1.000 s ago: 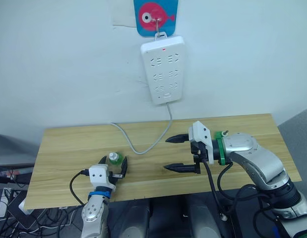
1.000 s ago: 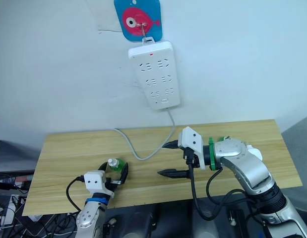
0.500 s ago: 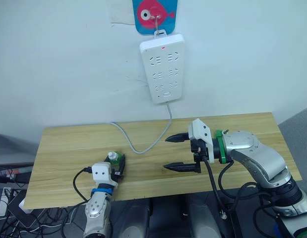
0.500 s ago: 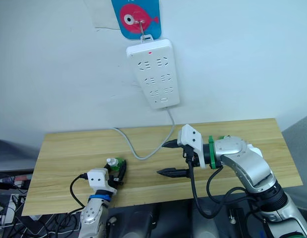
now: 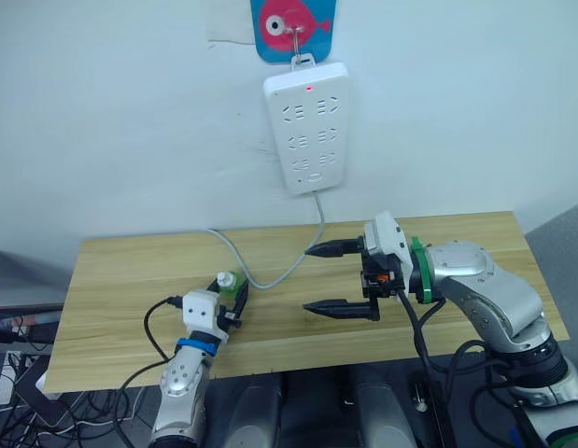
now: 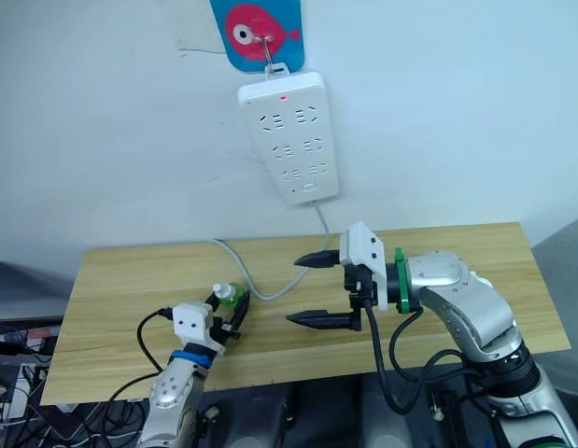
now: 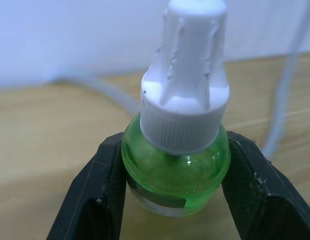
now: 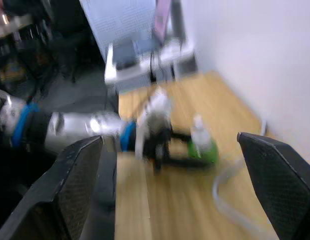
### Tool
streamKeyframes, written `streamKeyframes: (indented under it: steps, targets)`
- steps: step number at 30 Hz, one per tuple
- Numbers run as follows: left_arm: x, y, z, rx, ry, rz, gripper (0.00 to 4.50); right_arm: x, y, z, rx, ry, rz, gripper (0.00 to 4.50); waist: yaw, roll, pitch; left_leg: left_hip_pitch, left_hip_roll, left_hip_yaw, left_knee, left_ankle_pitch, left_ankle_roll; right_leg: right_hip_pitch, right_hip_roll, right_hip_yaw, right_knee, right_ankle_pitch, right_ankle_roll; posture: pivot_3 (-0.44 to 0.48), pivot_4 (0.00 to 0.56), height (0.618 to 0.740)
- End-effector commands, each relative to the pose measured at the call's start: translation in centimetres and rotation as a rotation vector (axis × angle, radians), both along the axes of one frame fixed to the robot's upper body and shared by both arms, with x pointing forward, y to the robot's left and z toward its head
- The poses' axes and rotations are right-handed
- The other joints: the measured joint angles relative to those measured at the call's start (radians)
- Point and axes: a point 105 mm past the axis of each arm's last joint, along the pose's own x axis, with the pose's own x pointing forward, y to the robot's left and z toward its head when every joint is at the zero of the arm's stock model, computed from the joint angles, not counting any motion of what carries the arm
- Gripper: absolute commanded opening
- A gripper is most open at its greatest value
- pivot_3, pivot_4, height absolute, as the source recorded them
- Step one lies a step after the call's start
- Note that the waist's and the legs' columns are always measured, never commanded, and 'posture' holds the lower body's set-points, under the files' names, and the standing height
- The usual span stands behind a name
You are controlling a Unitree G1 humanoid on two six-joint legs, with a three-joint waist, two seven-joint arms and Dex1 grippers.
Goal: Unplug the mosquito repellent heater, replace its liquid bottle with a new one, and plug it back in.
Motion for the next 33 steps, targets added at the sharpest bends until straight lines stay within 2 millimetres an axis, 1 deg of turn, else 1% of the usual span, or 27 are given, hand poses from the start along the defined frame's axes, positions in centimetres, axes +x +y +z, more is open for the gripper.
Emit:
streamKeyframes:
  steps: [1,3,4,9,13,17,21,25,28,30,33]
  targets:
    - [-0.3,-2.7,3.0,0.0,-0.034,-0.173,2.25,-0.5,-0.1,2.1,0.081,-0.063,0.007,4.5,0.0,0.0,0.0,0.0,0.0,0.0,0.0,0.0,0.0,0.0,0.0,0.0,0.0,0.0,0.0,0.053,0.343,0.74]
    - [-0.8,-5.4,5.2,0.013,-0.032,-0.369,2.25,0.2,-0.5,2.3,0.094,-0.078,-0.042,4.5,-0.001,0.0,0.0,0.0,0.0,0.0,0.0,0.0,0.0,0.0,0.0,0.0,0.0,0.0,0.0,0.044,0.331,0.74]
    - [-1.0,-6.0,5.9,0.01,-0.023,-0.428,2.25,0.6,-0.5,2.3,0.104,-0.062,-0.076,4.5,0.0,0.0,0.0,-0.001,0.0,0.0,0.0,0.0,-0.001,0.0,0.0,-0.001,0.0,0.0,0.0,0.036,0.322,0.74]
    - [-1.2,-7.2,8.2,0.04,0.002,-0.594,2.25,0.8,-0.4,1.4,0.097,-0.067,-0.157,4.5,-0.004,0.001,-0.001,-0.001,0.0,-0.001,0.0,0.002,-0.004,-0.001,0.0,-0.001,0.0,0.0,-0.001,0.005,0.303,0.74]
    - [-1.0,-7.7,9.0,0.106,0.032,-0.688,2.25,1.1,0.0,0.4,0.086,-0.06,-0.248,4.5,-0.016,0.001,-0.001,-0.001,0.0,0.0,0.0,0.003,-0.006,-0.002,0.0,-0.001,0.001,0.0,-0.001,-0.025,0.288,0.74]
    - [-0.9,-8.3,9.3,0.178,0.039,-0.764,2.25,1.8,0.4,0.0,0.096,-0.098,-0.381,4.5,-0.029,0.001,-0.003,-0.003,-0.001,0.0,0.001,0.004,-0.007,-0.003,0.0,-0.001,0.002,0.0,-0.001,-0.052,0.276,0.74]
    - [-0.4,-8.8,9.5,0.205,0.042,-0.787,2.25,1.6,0.9,-0.4,0.105,-0.085,-0.44,4.5,-0.041,0.001,-0.005,-0.005,0.0,0.0,0.001,0.005,-0.009,-0.006,0.0,-0.001,0.003,0.001,-0.002,-0.077,0.267,0.74]
    - [-0.2,-9.3,9.8,0.22,0.027,-0.811,2.25,1.7,1.2,-0.7,0.099,-0.056,-0.458,4.5,-0.054,0.001,-0.009,-0.005,-0.001,0.0,0.002,0.005,-0.009,-0.006,0.0,-0.001,0.003,0.002,-0.002,-0.09,0.265,0.74]
    - [0.1,-9.5,9.9,0.229,0.012,-0.814,2.25,1.9,1.3,-0.8,0.101,-0.038,-0.474,3.91,-0.057,0.001,-0.011,-0.005,0.0,0.001,0.002,0.006,-0.009,-0.006,0.001,-0.001,0.004,0.002,-0.003,-0.094,0.269,0.74]
    - [0.2,-9.6,10.0,0.232,0.007,-0.815,2.25,1.9,1.3,-0.9,0.102,-0.025,-0.479,3.23,-0.058,0.001,-0.011,-0.005,0.0,0.001,0.002,0.006,-0.009,-0.007,0.001,-0.001,0.005,0.002,-0.003,-0.094,0.271,0.74]
    - [0.3,-9.7,10.0,0.232,0.004,-0.816,2.25,1.9,1.2,-1.1,0.096,-0.017,-0.48,2.09,-0.059,0.0,-0.011,-0.005,0.0,0.002,0.002,0.006,-0.009,-0.007,0.001,-0.001,0.006,0.002,-0.003,-0.091,0.272,0.74]
